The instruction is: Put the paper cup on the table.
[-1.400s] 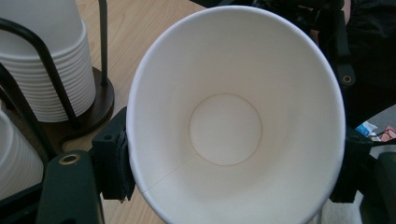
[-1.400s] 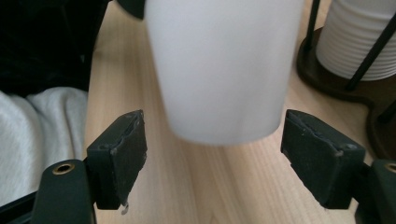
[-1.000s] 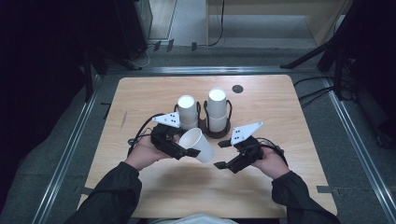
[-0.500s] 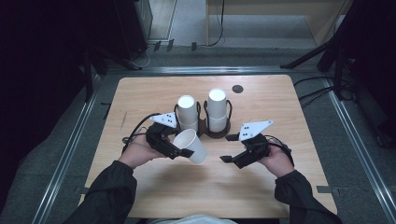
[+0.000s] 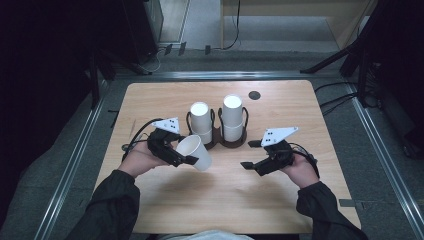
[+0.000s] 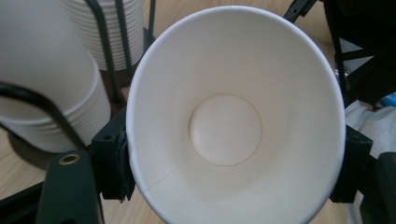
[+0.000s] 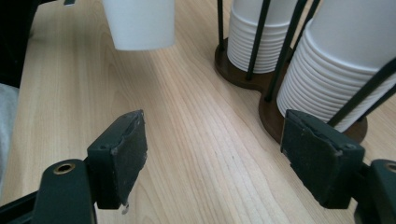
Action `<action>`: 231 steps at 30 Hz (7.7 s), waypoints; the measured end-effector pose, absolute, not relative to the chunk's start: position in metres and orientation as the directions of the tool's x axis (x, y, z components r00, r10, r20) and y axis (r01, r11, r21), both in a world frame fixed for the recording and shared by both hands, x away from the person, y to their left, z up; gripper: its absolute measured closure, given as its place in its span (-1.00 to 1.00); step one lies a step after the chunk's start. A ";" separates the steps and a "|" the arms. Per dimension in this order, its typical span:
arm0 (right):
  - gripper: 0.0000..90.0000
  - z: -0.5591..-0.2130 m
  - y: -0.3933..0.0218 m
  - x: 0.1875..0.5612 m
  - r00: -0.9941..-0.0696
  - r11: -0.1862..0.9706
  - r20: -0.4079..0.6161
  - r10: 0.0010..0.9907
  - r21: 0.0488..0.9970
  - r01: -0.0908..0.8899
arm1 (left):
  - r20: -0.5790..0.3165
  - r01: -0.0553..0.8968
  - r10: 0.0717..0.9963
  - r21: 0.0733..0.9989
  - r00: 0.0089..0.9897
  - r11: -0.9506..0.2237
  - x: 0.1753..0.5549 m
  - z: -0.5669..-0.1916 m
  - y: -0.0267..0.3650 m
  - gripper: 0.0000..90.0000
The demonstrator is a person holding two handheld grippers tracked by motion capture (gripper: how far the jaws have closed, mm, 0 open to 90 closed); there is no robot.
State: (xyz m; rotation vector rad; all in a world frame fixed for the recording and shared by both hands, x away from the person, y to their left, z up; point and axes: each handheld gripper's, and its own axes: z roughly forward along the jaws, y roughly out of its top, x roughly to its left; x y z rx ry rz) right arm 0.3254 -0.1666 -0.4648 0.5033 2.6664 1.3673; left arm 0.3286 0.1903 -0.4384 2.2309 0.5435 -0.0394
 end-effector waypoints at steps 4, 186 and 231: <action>-0.49 -0.465 -0.169 0.327 -0.937 0.541 0.064 0.343 0.802 0.252 | -0.210 0.414 0.390 0.712 0.896 -0.567 0.332 -0.440 0.199 -0.50; -0.50 -0.480 -0.173 0.334 -0.931 0.624 0.047 0.362 0.730 0.279 | -0.202 0.723 0.888 0.666 0.414 -0.186 0.369 -0.430 0.367 -0.95; -0.50 -0.477 -0.176 0.332 -0.928 0.615 0.042 0.369 0.738 0.278 | -0.108 0.634 0.793 0.668 0.600 -0.389 0.345 -0.407 0.267 -0.85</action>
